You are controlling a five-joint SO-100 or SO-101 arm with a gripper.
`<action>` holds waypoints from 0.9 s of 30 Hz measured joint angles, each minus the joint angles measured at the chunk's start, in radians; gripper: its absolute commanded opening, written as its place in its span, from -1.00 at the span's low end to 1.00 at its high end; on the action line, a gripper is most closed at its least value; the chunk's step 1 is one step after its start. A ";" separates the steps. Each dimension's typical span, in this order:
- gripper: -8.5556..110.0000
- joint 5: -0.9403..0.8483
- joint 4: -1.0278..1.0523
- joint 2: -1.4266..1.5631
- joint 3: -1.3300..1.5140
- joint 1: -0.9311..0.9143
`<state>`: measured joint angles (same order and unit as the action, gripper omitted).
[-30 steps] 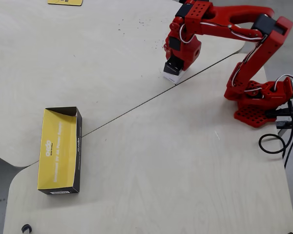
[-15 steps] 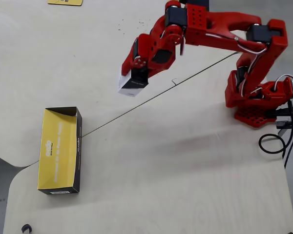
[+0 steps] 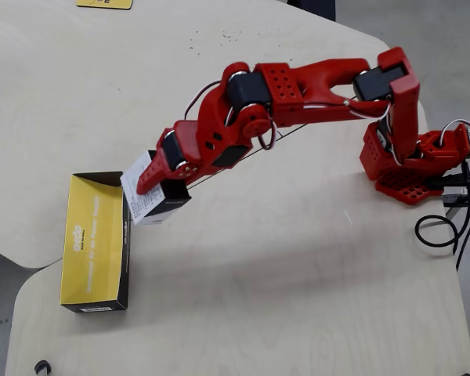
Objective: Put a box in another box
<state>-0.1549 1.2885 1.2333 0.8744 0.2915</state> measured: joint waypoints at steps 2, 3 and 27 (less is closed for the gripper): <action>-0.76 -0.006 -0.043 -0.063 -0.057 0.017; -0.76 -0.011 -0.064 -0.094 -0.080 0.025; -0.41 -0.092 -0.446 -0.387 -0.109 -0.041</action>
<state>-0.2470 0.8422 0.8468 0.7655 0.2500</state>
